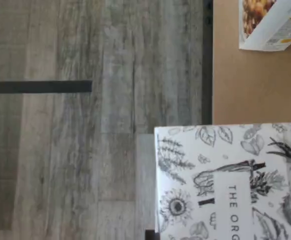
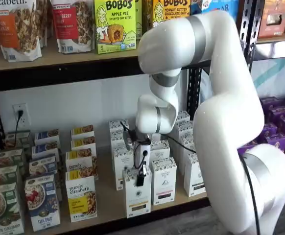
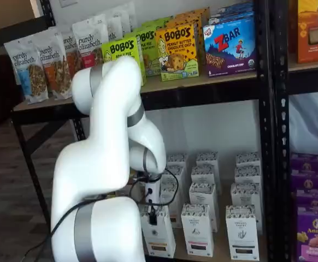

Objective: Pick up the white box with a yellow strip in the middle, on the bottom shelf, the fourth box from the left

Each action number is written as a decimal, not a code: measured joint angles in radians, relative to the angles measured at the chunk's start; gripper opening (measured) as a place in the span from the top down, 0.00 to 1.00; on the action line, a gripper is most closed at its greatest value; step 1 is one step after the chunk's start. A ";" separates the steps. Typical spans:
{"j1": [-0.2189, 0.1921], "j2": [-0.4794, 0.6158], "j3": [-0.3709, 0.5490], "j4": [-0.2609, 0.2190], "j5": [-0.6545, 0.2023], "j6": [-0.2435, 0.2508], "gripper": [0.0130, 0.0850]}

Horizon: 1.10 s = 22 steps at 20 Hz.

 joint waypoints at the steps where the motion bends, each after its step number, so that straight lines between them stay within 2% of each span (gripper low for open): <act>1: 0.001 -0.018 0.023 0.002 -0.007 -0.002 0.44; 9: 0.017 -0.176 0.215 0.043 -0.056 -0.029 0.44; 13: 0.025 -0.258 0.304 0.037 -0.062 -0.017 0.44; 16: 0.027 -0.311 0.357 0.002 -0.058 0.018 0.44; 20: 0.026 -0.381 0.424 -0.083 -0.044 0.098 0.44; 22: 0.026 -0.422 0.460 -0.095 -0.035 0.111 0.44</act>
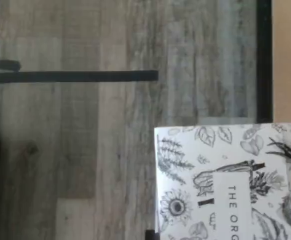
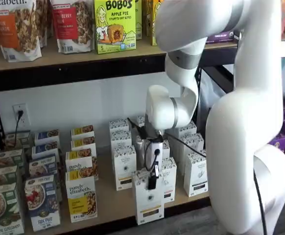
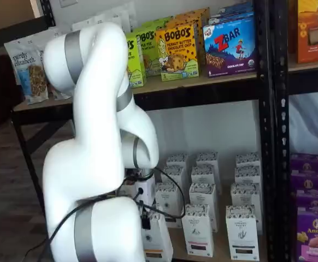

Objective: Pick up the white box with a yellow strip in the middle, on the bottom shelf, the fourth box from the left

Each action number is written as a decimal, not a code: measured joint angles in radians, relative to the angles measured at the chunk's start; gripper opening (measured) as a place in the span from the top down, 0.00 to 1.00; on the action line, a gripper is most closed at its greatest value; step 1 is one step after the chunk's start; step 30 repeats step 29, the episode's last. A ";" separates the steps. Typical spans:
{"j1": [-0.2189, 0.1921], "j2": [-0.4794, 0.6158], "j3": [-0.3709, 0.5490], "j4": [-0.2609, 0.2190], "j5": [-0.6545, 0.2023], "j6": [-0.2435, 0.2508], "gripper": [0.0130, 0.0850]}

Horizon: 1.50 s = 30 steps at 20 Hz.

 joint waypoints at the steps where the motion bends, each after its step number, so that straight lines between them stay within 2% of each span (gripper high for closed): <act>1: 0.001 -0.026 0.023 -0.001 0.000 0.002 0.44; 3: 0.000 -0.088 0.074 -0.015 0.005 0.015 0.44; 9: -0.011 -0.183 0.131 -0.099 0.057 0.086 0.44; 11: -0.015 -0.224 0.155 -0.109 0.066 0.092 0.44; 19: -0.057 -0.362 0.178 -0.134 0.202 0.082 0.44; 30: -0.122 -0.510 0.179 -0.184 0.329 0.068 0.44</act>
